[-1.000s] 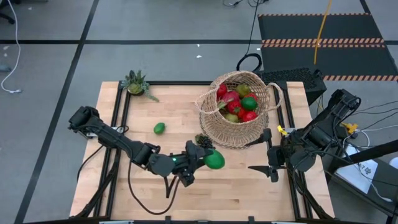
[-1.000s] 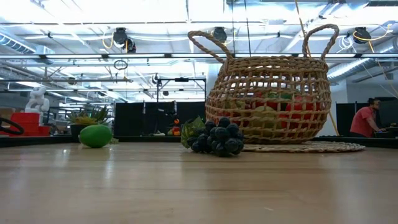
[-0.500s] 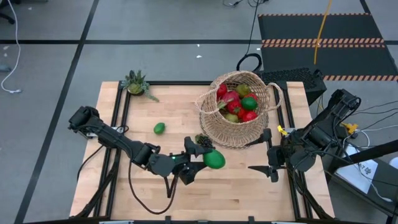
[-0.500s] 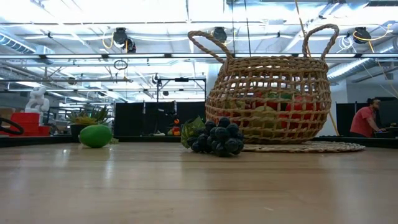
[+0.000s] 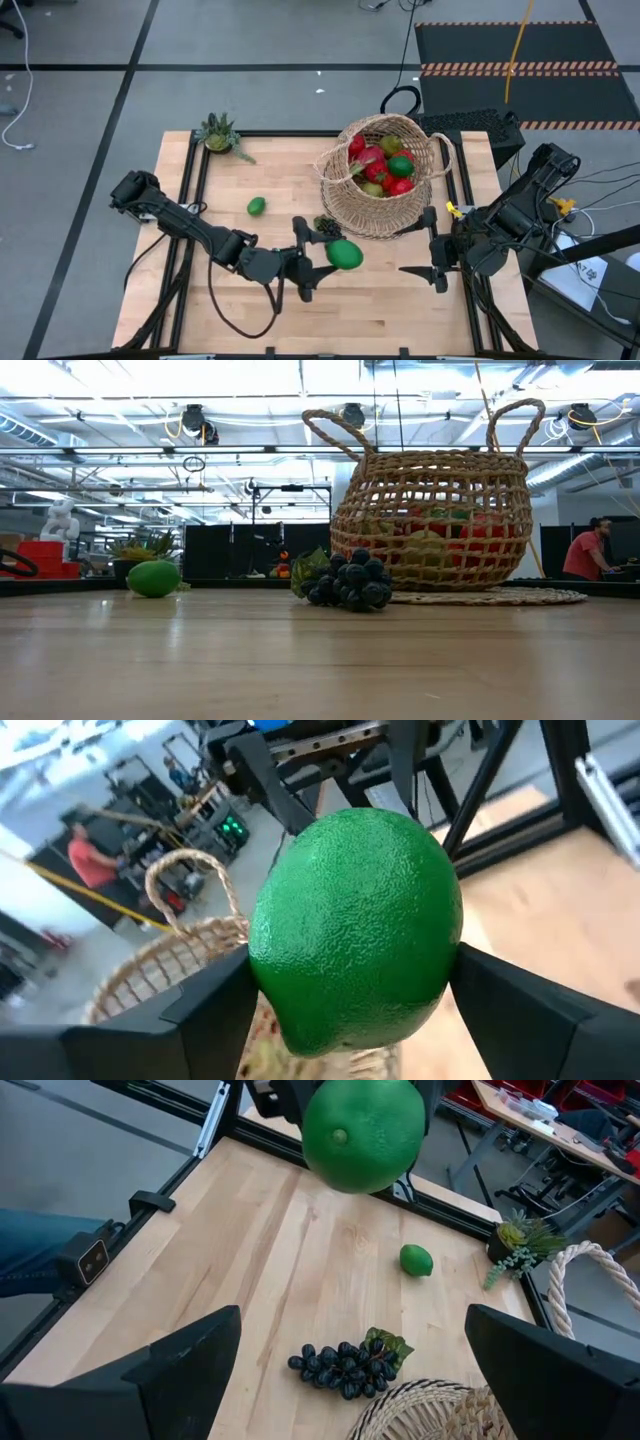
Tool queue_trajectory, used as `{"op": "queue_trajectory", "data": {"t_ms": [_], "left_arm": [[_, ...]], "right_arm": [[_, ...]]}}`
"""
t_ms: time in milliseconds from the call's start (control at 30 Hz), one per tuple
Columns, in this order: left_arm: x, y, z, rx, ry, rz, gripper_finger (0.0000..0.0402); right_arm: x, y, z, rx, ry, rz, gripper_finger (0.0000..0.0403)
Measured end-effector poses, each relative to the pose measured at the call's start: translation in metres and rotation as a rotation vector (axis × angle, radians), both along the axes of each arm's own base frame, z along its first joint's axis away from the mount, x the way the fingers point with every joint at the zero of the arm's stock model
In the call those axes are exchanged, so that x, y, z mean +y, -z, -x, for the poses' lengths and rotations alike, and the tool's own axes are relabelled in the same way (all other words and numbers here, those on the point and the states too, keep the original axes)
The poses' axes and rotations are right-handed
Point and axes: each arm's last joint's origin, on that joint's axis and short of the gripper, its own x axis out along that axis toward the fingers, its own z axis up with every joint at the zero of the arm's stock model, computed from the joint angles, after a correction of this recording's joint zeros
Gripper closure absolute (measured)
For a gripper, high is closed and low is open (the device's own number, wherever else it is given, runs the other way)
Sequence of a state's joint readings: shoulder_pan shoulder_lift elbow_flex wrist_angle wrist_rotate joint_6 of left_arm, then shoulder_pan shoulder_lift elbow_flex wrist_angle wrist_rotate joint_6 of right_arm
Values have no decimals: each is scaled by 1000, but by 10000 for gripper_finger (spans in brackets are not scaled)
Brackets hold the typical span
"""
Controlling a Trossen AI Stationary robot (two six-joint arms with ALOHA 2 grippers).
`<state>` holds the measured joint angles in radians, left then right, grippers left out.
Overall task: Build produce basket
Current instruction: Put the green lime into the brown basket
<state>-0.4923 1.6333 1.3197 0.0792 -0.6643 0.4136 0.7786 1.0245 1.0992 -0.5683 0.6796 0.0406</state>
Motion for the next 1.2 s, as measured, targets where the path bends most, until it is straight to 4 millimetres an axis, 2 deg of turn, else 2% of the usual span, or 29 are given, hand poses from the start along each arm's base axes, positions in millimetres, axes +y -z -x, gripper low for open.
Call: {"op": "queue_trajectory", "data": {"t_ms": [867, 1200], "left_arm": [[0, 0, 0, -172, -173, 918, 91], [0, 0, 0, -212, -214, 1136, 91]], "right_arm": [[0, 0, 0, 0, 0, 0, 23], [0, 0, 0, 0, 0, 0, 23]]}}
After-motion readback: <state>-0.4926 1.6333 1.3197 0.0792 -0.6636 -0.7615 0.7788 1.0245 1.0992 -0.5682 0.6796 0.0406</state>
